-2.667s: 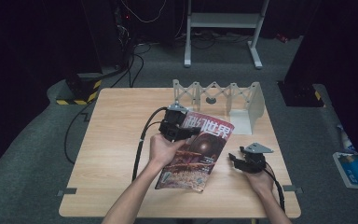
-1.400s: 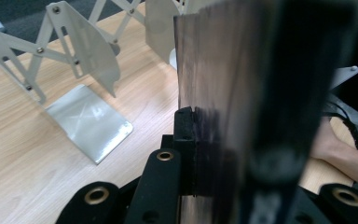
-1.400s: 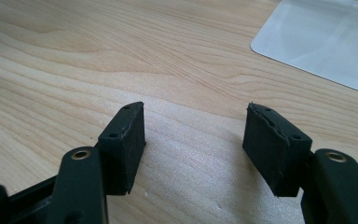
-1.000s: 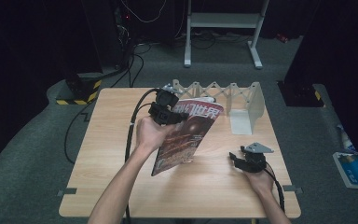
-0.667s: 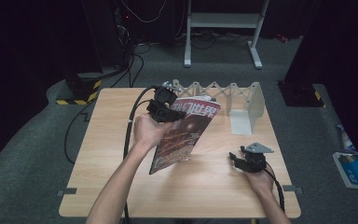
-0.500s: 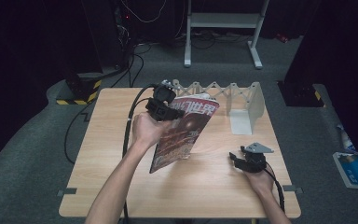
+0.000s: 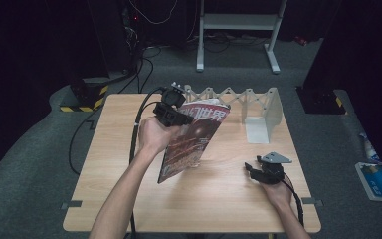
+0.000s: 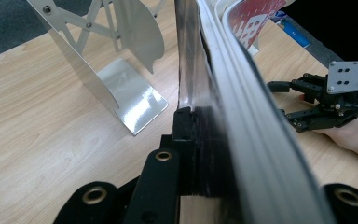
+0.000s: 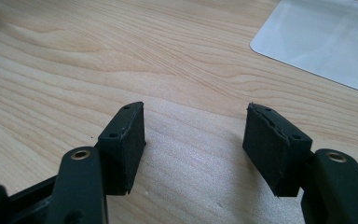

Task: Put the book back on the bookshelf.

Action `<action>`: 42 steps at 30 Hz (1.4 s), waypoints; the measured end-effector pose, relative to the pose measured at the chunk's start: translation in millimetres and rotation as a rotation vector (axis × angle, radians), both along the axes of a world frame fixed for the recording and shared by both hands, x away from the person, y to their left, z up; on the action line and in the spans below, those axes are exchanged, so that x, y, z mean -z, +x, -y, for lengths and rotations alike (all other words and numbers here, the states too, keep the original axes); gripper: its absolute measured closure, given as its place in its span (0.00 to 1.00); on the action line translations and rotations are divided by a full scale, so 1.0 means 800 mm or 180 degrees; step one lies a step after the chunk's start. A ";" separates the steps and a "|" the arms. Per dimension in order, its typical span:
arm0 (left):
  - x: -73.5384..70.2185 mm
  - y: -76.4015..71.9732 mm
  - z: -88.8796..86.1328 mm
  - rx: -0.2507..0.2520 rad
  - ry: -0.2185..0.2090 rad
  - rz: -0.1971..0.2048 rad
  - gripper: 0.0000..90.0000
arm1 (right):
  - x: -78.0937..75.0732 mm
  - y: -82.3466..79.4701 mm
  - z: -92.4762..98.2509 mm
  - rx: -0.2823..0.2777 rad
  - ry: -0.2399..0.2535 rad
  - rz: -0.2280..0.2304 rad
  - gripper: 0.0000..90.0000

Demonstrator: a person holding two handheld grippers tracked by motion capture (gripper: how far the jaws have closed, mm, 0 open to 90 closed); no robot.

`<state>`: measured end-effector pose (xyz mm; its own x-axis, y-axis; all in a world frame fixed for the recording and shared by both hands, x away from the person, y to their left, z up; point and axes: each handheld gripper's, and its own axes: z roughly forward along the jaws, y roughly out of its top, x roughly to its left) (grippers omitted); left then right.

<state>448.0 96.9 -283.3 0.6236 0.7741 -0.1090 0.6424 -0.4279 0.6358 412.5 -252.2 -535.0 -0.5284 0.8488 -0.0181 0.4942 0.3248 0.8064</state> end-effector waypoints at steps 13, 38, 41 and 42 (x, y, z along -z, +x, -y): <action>-0.005 0.009 0.000 -0.0033 0.0013 -0.0108 0.91 | 0.000 0.000 0.000 -0.0012 -0.0008 0.0009 0.43; -0.007 0.033 -0.001 -0.0192 -0.0135 -0.0202 0.92 | 0.000 -0.001 0.000 0.0001 -0.0002 0.0003 0.43; -0.007 0.035 -0.002 -0.0215 -0.0160 -0.0193 0.92 | 0.000 0.000 0.001 -0.0002 -0.0006 0.0008 0.43; -0.007 0.036 -0.003 -0.0242 -0.0183 -0.0176 0.92 | 0.000 0.000 0.001 -0.0002 -0.0006 0.0008 0.43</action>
<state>476.8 99.4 -277.5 0.5552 0.8104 -0.1872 0.7064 -0.3406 0.6205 412.1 -252.7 -535.0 -0.5288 0.8485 -0.0208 0.4921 0.3264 0.8070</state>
